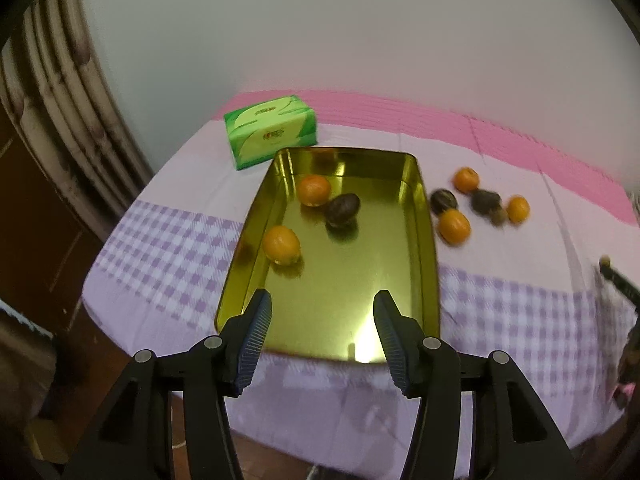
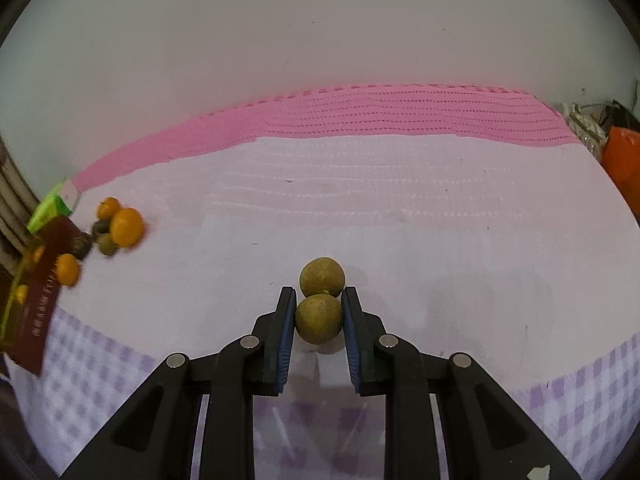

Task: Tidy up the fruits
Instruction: 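Withdraw the open left gripper from the tin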

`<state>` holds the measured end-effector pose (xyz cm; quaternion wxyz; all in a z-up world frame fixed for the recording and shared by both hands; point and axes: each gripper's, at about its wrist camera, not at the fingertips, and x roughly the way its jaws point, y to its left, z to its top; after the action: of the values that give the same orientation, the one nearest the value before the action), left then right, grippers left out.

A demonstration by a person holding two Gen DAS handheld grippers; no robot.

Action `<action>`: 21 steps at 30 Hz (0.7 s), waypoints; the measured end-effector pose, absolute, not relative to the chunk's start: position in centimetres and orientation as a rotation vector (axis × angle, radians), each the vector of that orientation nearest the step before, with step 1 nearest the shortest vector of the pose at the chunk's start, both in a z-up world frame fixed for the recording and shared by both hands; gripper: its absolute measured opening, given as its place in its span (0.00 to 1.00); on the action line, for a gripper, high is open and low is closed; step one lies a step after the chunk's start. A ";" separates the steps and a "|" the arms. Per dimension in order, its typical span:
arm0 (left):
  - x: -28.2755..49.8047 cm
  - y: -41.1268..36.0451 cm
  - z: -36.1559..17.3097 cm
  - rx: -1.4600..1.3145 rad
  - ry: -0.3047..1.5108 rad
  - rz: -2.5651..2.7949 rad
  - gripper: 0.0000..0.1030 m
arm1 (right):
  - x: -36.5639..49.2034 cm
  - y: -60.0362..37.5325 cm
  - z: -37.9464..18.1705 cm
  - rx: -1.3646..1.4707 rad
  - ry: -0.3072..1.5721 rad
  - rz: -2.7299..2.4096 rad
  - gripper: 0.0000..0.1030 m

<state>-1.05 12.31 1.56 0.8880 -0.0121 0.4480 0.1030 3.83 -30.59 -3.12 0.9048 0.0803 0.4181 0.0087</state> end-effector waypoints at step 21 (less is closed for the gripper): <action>-3.2 17.5 1.0 -0.134 0.876 0.368 0.54 | 1.2 -14.1 5.1 0.130 0.789 0.398 0.20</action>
<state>-3.19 17.48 1.03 0.8871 -0.0646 0.4214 0.1770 1.20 -14.05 5.12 0.9018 0.0629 0.3817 0.1924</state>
